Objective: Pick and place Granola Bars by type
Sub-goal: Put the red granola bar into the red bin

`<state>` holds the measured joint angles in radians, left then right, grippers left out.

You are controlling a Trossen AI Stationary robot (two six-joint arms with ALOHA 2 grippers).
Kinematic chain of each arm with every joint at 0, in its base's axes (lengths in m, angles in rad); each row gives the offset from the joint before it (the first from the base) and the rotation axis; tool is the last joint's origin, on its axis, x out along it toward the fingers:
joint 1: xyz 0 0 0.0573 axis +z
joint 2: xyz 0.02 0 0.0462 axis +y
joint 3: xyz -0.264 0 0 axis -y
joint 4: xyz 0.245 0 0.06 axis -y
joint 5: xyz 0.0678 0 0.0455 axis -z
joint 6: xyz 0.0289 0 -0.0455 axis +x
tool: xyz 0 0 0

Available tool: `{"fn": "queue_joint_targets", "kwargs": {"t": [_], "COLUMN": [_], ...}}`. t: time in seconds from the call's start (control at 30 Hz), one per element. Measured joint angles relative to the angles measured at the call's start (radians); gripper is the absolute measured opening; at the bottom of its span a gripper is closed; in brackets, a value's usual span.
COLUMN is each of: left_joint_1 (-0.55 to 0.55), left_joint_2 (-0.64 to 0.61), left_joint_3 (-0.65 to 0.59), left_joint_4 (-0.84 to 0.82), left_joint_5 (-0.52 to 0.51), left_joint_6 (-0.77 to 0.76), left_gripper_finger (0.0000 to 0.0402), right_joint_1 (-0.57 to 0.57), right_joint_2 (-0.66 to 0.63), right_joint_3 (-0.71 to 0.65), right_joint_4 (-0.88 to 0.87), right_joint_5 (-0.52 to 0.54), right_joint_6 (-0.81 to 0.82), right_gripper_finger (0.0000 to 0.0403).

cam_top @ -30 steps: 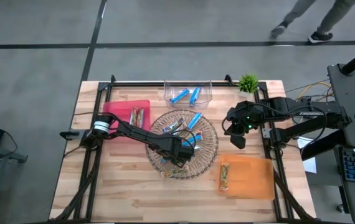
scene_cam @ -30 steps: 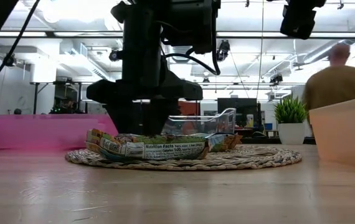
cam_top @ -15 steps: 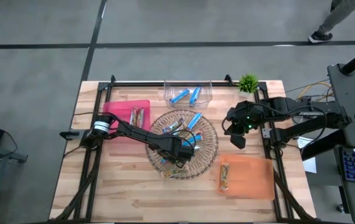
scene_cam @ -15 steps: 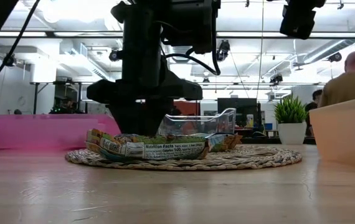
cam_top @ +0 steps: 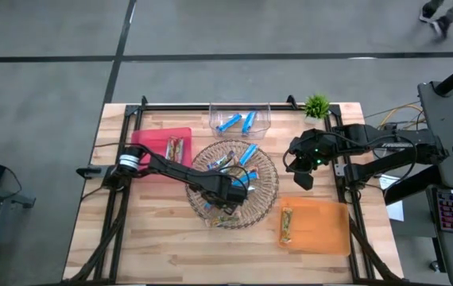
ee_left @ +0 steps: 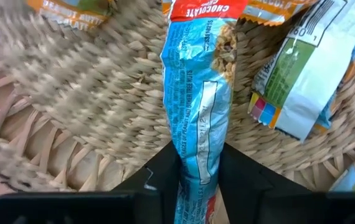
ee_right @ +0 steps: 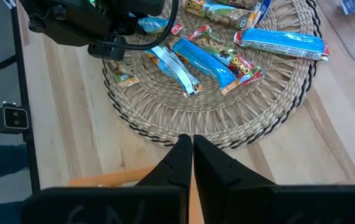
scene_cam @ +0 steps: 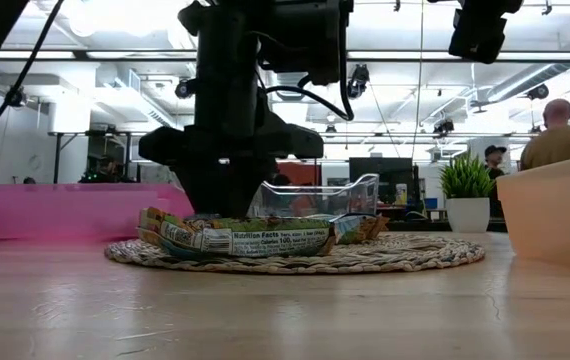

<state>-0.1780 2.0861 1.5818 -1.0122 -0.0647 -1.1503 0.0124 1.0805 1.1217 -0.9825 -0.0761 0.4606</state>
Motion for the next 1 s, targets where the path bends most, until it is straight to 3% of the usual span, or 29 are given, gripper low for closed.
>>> {"fn": "queue_joint_targets", "kwargs": {"t": [0.57, 1.0], "left_joint_1": [0.031, 0.129], "left_joint_2": [-0.178, -0.389], "left_joint_3": [0.015, 0.015], "left_joint_4": [-0.133, -0.2], "left_joint_5": [-0.02, -0.152], "left_joint_6": [0.002, 0.013], "left_gripper_finger": [0.0082, 0.0082], "right_joint_1": [0.0, 0.0], "right_joint_2": [0.0, 0.0], "right_joint_3": [-0.021, -0.043], "right_joint_4": [0.022, 0.05], "right_joint_5": [0.0, -0.001], "right_joint_6": [0.004, 0.009], "right_gripper_finger": [0.0009, 0.0009]}}
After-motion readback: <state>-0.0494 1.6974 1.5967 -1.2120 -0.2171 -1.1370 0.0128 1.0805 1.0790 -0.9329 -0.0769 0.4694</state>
